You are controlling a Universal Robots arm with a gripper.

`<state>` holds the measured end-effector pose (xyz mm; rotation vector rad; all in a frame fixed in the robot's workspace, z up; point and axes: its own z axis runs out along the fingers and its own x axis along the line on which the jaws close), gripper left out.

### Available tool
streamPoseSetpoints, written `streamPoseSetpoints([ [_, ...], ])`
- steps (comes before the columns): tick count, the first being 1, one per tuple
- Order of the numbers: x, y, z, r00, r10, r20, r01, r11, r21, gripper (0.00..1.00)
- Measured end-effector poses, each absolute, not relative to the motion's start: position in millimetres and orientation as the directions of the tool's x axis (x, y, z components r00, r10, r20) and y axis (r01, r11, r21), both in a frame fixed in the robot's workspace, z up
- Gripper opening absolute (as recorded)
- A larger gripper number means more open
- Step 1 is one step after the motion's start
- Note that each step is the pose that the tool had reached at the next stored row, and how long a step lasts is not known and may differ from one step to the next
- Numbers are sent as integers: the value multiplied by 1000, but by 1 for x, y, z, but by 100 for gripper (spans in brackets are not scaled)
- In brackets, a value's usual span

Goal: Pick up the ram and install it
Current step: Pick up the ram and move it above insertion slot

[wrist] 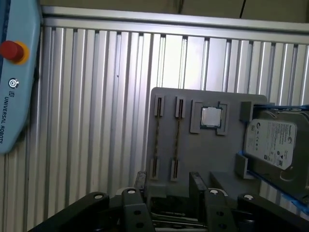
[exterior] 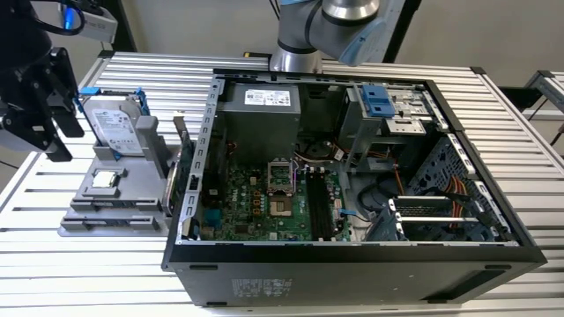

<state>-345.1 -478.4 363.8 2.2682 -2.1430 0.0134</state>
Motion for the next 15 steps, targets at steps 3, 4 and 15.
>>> streamPoseSetpoints([
  [3, -345, -478, 362, 51, -998, 21, -999, -51, 9, 100],
  [4, -345, -478, 362, 49, -999, 22, -999, -49, 9, 100],
  [15, -345, -478, 357, 37, -999, 22, -999, -37, 9, 100],
])
